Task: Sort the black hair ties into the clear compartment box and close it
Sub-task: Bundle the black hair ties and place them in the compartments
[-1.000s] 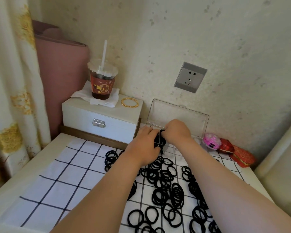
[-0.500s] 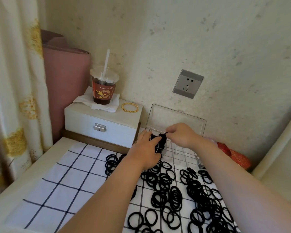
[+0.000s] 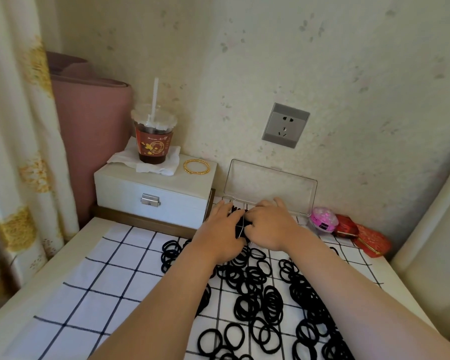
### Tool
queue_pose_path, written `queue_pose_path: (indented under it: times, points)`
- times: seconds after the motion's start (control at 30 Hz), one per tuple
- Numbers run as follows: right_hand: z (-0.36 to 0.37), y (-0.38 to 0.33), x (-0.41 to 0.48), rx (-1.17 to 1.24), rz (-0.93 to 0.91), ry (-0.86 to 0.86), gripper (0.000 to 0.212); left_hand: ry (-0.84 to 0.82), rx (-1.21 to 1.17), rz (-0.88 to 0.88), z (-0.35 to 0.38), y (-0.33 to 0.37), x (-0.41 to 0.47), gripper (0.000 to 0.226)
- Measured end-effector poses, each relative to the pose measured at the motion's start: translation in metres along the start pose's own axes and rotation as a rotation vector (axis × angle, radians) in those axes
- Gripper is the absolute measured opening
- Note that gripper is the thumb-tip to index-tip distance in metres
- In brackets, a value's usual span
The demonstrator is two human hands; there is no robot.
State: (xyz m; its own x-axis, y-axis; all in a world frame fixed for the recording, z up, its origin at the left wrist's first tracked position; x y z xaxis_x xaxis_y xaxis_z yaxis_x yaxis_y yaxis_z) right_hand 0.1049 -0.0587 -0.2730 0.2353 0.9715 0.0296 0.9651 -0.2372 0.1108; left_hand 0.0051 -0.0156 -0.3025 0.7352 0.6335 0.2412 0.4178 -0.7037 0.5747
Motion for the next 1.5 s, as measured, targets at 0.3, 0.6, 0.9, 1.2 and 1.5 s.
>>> queue_pose_path:
  times: [0.3, 0.6, 0.9, 1.2, 1.5]
  points:
    - [0.002, 0.009, -0.007, 0.241, 0.037, 0.039, 0.039, 0.02, -0.066, 0.027, -0.004, 0.004, 0.0, 0.072]
    - [-0.043, -0.005, -0.041, 0.392, 0.025, 0.2, 0.047, 0.134, -0.058, 0.12, -0.037, 0.015, -0.032, 0.059]
    - [-0.031, -0.063, -0.096, 0.519, -0.09, 0.016, 0.026, 0.008, 0.135, -0.004, -0.057, -0.011, -0.097, 0.043]
    - [-0.012, -0.084, -0.146, 0.484, -0.131, -0.28, 0.024, -0.136, 0.14, 0.077, -0.048, 0.038, -0.156, 0.016]
    - [-0.006, -0.08, -0.147, 0.361, -0.143, -0.16, 0.013, -0.234, 0.202, 0.02, -0.029, 0.033, -0.157, 0.01]
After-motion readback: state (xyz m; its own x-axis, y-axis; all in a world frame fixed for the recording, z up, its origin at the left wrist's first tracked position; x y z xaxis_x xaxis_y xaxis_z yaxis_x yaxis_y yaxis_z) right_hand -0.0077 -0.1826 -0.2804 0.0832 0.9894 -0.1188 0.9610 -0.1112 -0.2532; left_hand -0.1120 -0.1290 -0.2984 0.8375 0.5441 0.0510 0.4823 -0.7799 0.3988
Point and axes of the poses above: each hand's wrist, its own x-axis towards the middle knuckle, its own z-axis out of the palm, y = z × x, the point moved 7 cm from there along x, towards the middle knuckle, and after that the axes turned 7 degrees about y, right-handed, at the moved point
